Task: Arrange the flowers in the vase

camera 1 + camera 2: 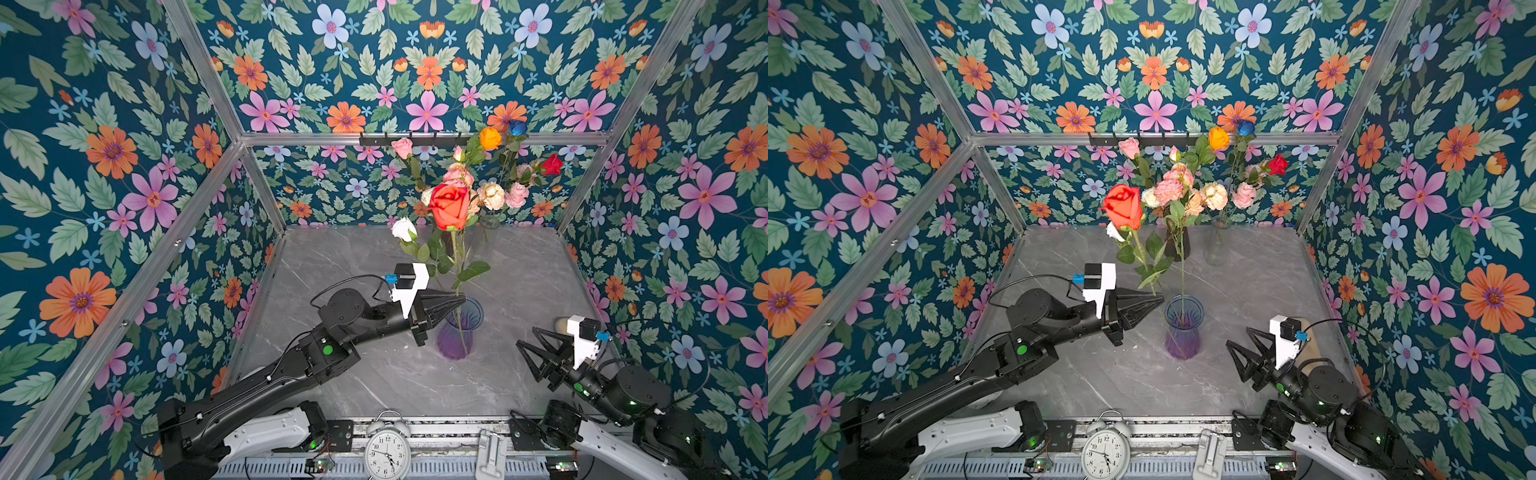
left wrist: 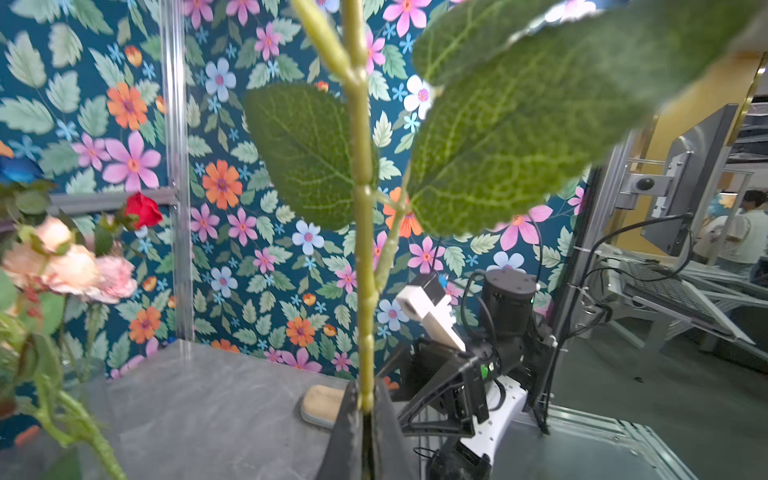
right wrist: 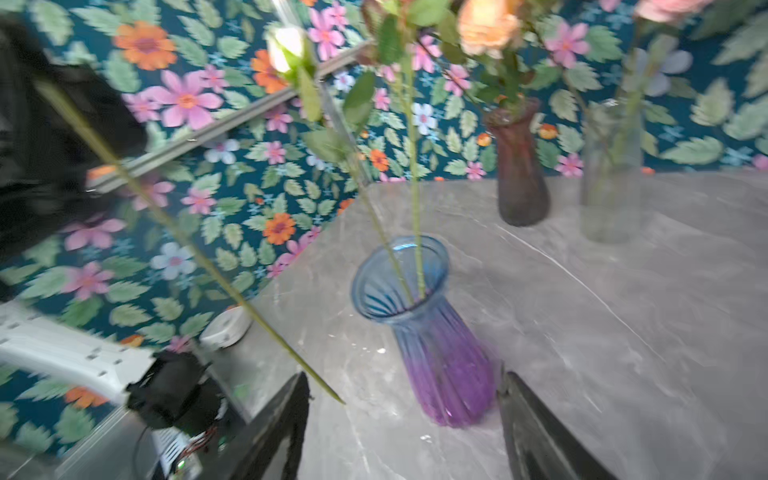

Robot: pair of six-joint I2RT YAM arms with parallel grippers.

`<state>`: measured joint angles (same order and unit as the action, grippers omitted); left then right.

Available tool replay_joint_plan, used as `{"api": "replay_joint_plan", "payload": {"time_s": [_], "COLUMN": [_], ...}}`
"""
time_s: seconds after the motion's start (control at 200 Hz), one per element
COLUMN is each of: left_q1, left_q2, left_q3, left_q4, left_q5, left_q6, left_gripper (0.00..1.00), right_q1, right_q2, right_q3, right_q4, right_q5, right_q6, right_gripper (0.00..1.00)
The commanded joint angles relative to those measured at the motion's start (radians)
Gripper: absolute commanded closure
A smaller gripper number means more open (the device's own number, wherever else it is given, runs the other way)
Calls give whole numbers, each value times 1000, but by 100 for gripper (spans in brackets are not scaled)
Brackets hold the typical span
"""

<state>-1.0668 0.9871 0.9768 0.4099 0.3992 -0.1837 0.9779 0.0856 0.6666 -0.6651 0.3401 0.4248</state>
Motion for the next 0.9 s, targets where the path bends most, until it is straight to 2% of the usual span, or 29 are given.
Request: {"api": "replay_joint_plan", "payload": {"time_s": [0.0, 0.16, 0.41, 0.791, 0.896], "left_q1": [1, 1, 8, 45, 52], "left_q2": [-23, 5, 68, 169, 179], "left_q3": [-20, 59, 147, 168, 157], "left_q4": [131, 59, -32, -32, -16], "left_q5": [-57, -16, -27, -16, -7], "left_q6": [102, 185, 310, 286, 262], "left_gripper": [100, 100, 100, 100, 100], "right_q1": [1, 1, 1, 1, 1], "right_q2": [-37, -34, -15, 7, 28], "right_q3": [-56, -134, -263, -367, -368], "right_q4": [-88, -78, -15, 65, 89], "right_q5": [168, 163, 136, 125, 86], "right_q6": [112, 159, 197, 162, 137], "right_gripper": [28, 30, 31, 30, 30]}}
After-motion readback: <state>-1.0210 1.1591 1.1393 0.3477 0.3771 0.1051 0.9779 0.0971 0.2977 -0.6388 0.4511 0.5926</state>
